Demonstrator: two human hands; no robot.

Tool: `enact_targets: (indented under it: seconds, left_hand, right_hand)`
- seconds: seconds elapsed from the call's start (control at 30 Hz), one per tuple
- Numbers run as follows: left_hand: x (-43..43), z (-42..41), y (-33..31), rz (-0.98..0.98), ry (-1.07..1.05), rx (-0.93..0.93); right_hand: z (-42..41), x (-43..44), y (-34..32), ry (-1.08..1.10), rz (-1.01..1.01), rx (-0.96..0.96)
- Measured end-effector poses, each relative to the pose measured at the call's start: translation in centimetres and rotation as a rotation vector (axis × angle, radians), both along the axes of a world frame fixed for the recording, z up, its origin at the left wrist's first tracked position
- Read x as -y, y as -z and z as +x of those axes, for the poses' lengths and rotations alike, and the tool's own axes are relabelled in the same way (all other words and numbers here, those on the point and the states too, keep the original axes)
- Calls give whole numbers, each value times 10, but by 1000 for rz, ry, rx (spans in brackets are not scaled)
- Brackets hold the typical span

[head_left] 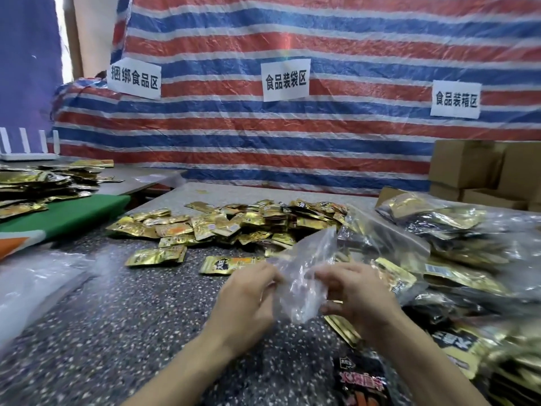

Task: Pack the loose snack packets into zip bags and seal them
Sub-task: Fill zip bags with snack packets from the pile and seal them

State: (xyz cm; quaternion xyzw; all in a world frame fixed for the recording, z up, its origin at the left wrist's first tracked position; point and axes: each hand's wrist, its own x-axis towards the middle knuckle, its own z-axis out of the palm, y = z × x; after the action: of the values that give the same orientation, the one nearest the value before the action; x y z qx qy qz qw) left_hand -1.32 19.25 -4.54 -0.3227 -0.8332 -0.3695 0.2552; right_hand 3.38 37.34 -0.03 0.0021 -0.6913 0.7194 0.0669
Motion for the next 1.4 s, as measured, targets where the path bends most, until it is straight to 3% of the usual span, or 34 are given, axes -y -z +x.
enact_targets:
  seconds: [0.1,0.23,0.43,0.67,0.83,0.93,1.03,1.1,1.3,1.4]
  left_hand:
    - [0,6,-2,46,37,89]
    - [-3,18,-12,445,287,354]
    - [-2,19,-16,434,334,457]
    - [11,6,-19,629,304,527]
    - [18,-1,-20,699,311,448]
    - [19,2,-26,812,405,484]
    - [22,5,-33,931,484,579]
    - [22,8,-36,904,503,625]
    - [16,14,-35,772,519,620]
    - [14,16,-32,670,523,551]
  right_hand:
    - [6,6,-2,-58,61,-18]
    - [13,10,-5,-118,184,-107]
    - [19,17,-5,-194,303,-100]
    - [11,4,-7,169,206,-24]
    - [6,-7,-3,375,345,-65]
    - [6,-5,-4,297,331,-160]
    - [9,3,-7,81,117,-248]
    - [10,6,-7,-49,26,-325]
    - [16,21,-1,-277,253,-348]
    - [16,31,9,-336,235,-347]
